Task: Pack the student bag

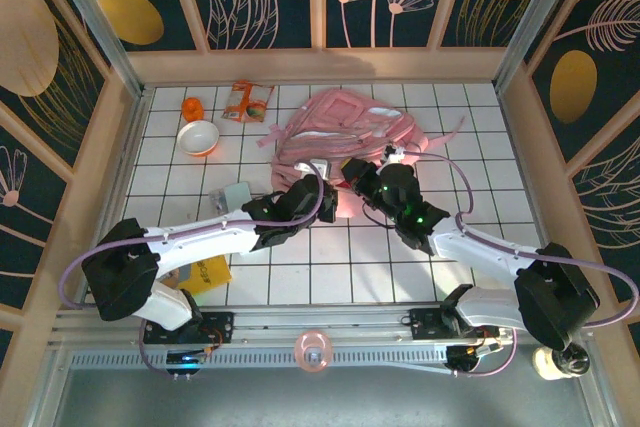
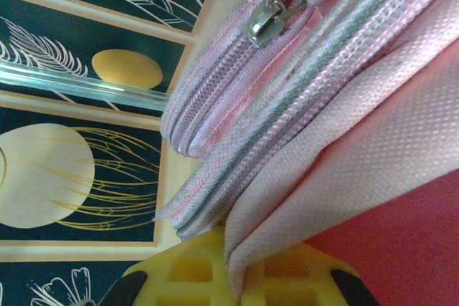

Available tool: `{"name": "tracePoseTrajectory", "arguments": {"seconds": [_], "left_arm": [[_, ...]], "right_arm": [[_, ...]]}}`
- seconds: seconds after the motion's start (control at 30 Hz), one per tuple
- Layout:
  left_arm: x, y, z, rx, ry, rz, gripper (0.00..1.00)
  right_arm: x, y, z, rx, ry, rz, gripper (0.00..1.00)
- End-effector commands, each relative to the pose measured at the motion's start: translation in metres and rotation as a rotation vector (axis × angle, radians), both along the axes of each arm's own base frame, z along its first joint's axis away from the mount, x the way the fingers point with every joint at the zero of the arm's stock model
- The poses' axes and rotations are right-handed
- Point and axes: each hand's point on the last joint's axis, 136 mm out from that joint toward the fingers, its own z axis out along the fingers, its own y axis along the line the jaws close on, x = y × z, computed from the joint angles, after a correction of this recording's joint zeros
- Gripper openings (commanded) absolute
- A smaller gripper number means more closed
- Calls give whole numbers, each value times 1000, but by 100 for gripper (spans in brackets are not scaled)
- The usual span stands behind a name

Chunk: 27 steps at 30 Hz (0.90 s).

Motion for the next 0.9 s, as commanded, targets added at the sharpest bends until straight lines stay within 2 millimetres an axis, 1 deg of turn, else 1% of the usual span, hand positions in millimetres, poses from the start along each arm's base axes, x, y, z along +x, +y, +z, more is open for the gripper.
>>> {"name": "tracePoseTrajectory", "arguments": {"seconds": [0.0,0.03,0.1,0.17,0.23,0.3,0.33,0.37,0.43,0.5,0.57,0.67,0.7,0.73,0.77,0.87], "left_arm": [[10,4,-1,-23,-2,25,2],[12,8,-1,-22,3,29,0],[15,19,-5,-15,23,41,0],[16,31,-4,-13,28,51,0],[15,44,-3,4,21,60,0],[12,58,-4,22,17,70,0],[10,64,-4,25,15,73,0],[8,68,-5,30,11,72,0],[4,72,-4,26,-3,53,0],[-1,65,-2,-1,-18,-9,0],[-5,50,3,-39,-29,-81,0],[-7,25,13,-94,-23,-182,0],[-7,19,15,-109,-19,-204,0],[-8,12,17,-126,-14,-229,0],[-8,6,21,-147,-13,-247,0],[-9,-4,27,-193,-7,-274,0]], "right_arm": [[-8,13,72,108,-165,70,0],[-8,13,70,102,-159,83,0],[-7,9,67,86,-150,99,0],[-5,1,64,68,-143,108,0],[-3,-10,61,48,-133,112,0],[0,-25,58,34,-124,112,0],[-2,-28,57,33,-120,123,0],[2,-40,57,29,-117,107,0],[3,-52,55,18,-109,98,0],[1,-57,57,15,-110,94,0],[-1,-55,55,35,-94,96,1],[-7,-47,48,77,-72,72,36],[-9,-45,44,82,-63,62,43],[-12,-41,41,89,-51,47,48],[-14,-38,35,94,-36,32,51],[-22,-32,24,133,-2,1,55]]}}
